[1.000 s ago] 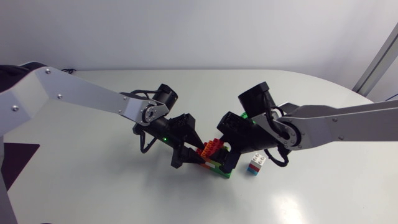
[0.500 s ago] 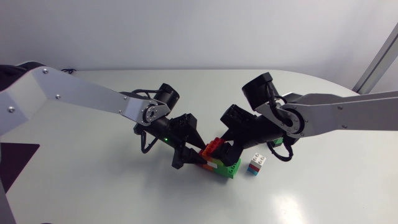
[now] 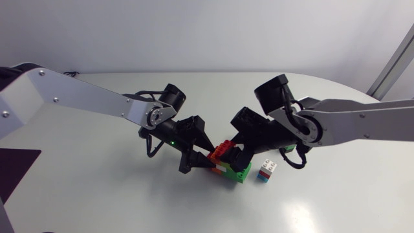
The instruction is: Disassemble duplo
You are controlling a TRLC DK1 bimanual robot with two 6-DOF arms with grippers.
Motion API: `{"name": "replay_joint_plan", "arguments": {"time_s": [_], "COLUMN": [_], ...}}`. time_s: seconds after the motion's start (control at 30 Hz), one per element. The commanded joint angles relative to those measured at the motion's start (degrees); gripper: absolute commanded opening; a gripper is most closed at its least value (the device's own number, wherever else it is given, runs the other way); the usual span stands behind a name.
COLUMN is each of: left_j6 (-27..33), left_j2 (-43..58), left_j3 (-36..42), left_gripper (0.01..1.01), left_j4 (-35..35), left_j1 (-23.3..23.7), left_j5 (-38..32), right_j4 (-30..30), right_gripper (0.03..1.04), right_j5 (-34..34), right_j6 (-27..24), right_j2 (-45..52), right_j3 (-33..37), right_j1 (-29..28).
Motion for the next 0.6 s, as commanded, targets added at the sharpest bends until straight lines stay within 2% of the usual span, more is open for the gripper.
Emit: {"name": "replay_joint_plan", "arguments": {"time_s": [0.0,0.3,0.57], "left_j6": [0.0,-0.8,-1.4], "left_j2": [-1.7,-3.7,-2.1], "left_j3": [-0.2,4.8,4.6], "left_gripper": [0.657,0.672,0.674], "left_j4": [0.4,-6.0,-6.2], "left_j1": [2.2,5.7,3.9], "left_j5": [-1.9,0.9,1.0], "right_j4": [2.4,5.0,6.3], "right_gripper": [0.28,0.28,0.28], "right_j5": [-0.1,2.0,2.2], "right_j6": [-1.4,-2.2,-2.1], "right_j2": [-3.1,-1.7,-0.7], "right_j3": [-3.4,-6.3,-6.6], "right_j1": [4.0,4.6,4.9]}}
